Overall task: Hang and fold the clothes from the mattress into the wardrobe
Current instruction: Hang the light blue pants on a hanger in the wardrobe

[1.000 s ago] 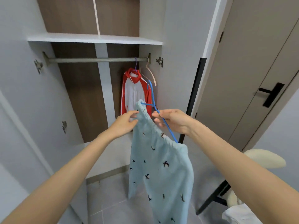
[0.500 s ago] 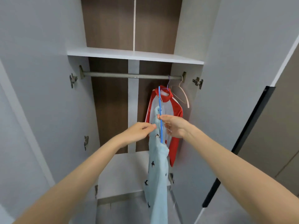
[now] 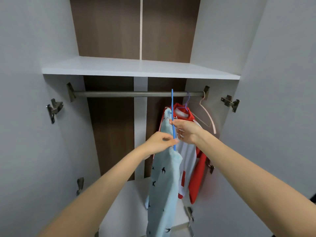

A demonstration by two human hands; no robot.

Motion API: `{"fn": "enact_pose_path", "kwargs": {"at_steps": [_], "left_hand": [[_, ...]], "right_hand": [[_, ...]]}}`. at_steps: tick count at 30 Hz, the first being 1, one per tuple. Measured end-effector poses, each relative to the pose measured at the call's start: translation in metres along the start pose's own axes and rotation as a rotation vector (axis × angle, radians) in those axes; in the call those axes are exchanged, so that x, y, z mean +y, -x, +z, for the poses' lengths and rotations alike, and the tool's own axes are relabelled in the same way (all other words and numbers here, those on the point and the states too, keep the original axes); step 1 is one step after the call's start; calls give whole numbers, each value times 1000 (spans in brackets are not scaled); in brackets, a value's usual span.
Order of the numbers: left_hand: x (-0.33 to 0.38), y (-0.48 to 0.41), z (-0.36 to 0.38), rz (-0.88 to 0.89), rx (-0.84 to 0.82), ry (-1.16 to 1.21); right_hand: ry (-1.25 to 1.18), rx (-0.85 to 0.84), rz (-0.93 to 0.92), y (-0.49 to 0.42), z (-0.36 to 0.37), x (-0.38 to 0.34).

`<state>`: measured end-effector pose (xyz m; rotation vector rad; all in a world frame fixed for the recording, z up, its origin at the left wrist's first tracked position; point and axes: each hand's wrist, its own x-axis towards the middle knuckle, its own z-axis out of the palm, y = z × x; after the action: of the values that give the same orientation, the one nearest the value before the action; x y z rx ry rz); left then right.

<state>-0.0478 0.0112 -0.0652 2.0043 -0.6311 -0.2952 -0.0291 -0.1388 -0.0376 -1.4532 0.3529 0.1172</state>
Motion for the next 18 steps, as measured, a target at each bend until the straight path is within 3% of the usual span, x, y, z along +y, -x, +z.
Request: {"fn": "enact_pose_path", "kwargs": {"at_steps": [18], "left_hand": [[-57, -213, -46, -87, 88, -41]], "right_hand": [[-14, -95, -37, -224, -15, -47]]}}
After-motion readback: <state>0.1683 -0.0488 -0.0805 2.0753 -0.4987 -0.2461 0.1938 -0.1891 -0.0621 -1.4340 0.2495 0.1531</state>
